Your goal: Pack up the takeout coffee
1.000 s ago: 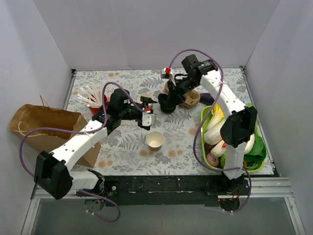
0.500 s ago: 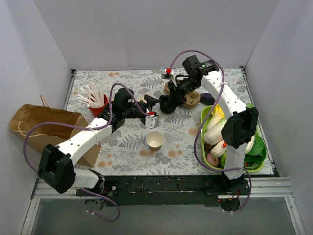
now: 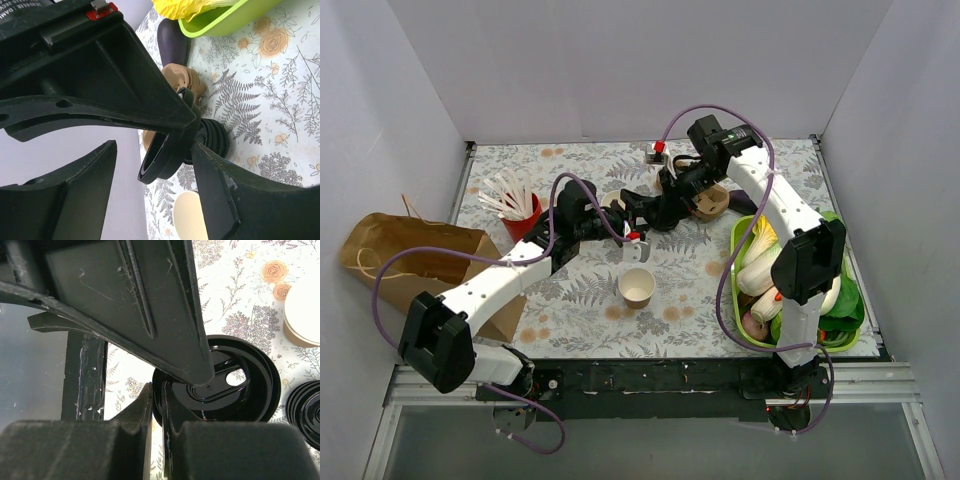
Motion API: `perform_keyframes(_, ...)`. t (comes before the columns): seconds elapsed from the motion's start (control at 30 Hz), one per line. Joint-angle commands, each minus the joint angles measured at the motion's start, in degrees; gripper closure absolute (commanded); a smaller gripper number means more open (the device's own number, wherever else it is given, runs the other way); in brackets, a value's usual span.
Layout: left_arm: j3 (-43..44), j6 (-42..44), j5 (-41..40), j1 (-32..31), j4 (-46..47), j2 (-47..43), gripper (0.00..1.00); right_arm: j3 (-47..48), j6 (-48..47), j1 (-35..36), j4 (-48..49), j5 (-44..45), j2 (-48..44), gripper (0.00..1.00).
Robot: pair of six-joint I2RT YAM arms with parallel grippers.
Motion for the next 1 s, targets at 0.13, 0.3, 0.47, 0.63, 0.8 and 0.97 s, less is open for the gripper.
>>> perform_keyframes(0.13,3.4,4.9,1.6,-0.2,-6.8,1.5,0.47,0.5,0.6,0.2,0.4,-2.2,-1.3,0.99)
perform_keyframes(0.3,4.1,6.2,1.2,-0.3,-7.6,2.7,0.55,-0.3,0.5,0.2,0.5,-1.8,-1.7,0.99)
perform_keyframes(0.47,4.4,6.7,-0.9,-0.4,-6.7,3.5,0.70,0.0,0.4,0.2,0.4,-1.8,-1.5,0.99)
perform_keyframes(0.63,4.8,5.4,-3.2,-0.8,-5.8,3.6,0.76,0.6,0.3,0.2,0.0,-1.8,-1.2,0.99)
perform_keyframes(0.8,6.5,-0.3,-3.3,-0.7,-8.8,3.7,0.84,4.2,3.5,-0.1,1.9,-0.1,-0.8,0.78)
perform_keyframes(0.97,9.0,-14.6,-4.8,-0.8,-11.7,3.0,0.88,4.3,12.6,-4.1,16.4,1.1,-5.0,0.57)
